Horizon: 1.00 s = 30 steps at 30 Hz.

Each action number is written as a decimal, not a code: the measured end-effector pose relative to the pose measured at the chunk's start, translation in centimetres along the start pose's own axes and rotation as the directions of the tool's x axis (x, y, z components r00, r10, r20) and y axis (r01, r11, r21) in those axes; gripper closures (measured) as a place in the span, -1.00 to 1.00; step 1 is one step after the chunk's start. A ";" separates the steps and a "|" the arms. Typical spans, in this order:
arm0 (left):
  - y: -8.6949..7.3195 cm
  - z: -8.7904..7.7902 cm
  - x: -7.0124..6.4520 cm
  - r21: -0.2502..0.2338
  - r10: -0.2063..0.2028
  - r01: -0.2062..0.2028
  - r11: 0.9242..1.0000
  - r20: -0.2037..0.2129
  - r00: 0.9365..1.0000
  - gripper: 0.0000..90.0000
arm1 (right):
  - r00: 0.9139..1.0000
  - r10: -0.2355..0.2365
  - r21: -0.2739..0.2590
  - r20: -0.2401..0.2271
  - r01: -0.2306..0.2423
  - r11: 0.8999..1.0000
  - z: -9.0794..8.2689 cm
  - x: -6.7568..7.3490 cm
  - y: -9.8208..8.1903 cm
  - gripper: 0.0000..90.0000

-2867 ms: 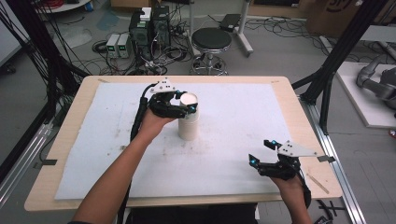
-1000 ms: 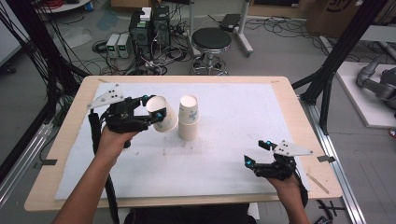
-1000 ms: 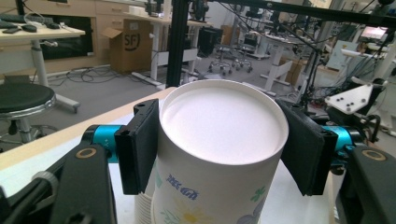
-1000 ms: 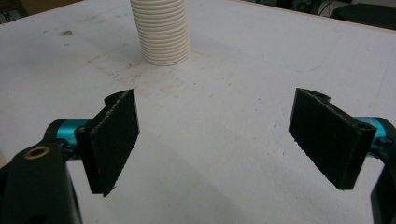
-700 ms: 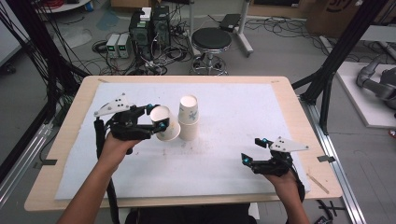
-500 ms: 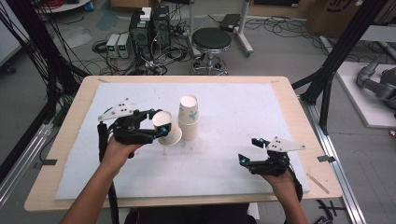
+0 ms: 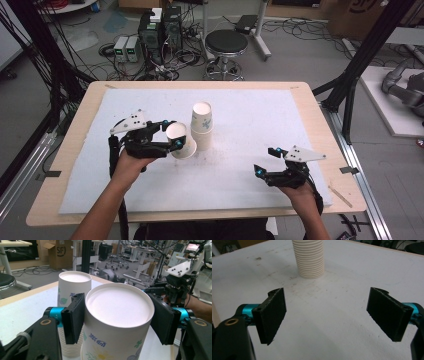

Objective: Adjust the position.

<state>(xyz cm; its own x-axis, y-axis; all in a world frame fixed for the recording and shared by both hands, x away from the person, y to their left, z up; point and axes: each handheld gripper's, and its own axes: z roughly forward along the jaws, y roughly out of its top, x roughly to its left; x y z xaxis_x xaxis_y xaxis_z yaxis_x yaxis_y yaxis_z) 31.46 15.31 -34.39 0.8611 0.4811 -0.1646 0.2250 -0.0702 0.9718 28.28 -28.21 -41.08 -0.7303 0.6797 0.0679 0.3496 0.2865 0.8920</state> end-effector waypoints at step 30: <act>-1.6 2.1 -1.2 0.048 0.001 -0.005 0.999 0.084 0.996 -0.25 | 0.963 -0.096 -0.021 -0.253 0.093 0.995 4.6 1.8 4.8 -0.64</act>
<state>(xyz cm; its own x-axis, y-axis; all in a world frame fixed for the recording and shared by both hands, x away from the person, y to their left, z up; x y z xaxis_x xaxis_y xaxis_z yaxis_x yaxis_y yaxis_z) 30.97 13.01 -36.13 0.8966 0.4061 -0.1767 0.2417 -0.1143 0.9636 31.33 -22.48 -38.75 -0.8849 0.4564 0.0928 0.2671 0.3341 0.9039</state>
